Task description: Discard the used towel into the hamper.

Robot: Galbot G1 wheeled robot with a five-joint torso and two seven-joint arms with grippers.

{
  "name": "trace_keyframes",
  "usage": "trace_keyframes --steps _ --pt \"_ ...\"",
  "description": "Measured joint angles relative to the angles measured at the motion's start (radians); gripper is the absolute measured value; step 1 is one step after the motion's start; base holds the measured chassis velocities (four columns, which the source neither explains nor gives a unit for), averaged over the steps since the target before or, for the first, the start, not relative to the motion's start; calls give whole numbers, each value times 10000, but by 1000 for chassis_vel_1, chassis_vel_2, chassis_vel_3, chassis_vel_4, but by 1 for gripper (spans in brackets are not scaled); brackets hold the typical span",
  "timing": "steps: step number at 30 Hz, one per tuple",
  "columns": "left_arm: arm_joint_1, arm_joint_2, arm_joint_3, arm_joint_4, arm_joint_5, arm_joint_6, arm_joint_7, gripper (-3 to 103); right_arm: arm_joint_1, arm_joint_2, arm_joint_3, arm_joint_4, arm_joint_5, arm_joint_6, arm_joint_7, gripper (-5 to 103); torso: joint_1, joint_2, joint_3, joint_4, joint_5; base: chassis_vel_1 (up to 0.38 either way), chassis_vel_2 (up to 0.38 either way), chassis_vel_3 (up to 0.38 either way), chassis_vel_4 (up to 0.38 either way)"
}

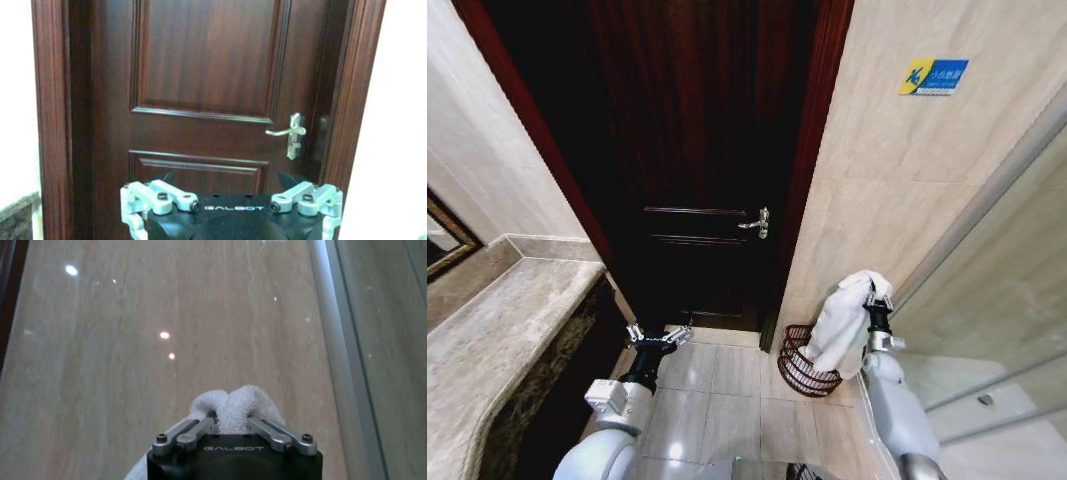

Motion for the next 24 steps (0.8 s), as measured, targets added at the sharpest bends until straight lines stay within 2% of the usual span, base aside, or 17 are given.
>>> trace_keyframes --steps 11,16,24 --pt "1 1 0 0 0 0 0 100 -323 148 -57 118 15 -297 75 8 -4 1 -1 1 -2 -10 12 8 -11" --pt "1 0 0 0 0 0 0 100 -483 143 -87 136 53 -673 123 8 -2 0 1 0 2 -109 106 120 -130" --pt "0 0 0 0 0 0 0 100 -711 129 -81 258 102 -564 166 8 8 -4 3 0 -4 -167 172 170 -175"
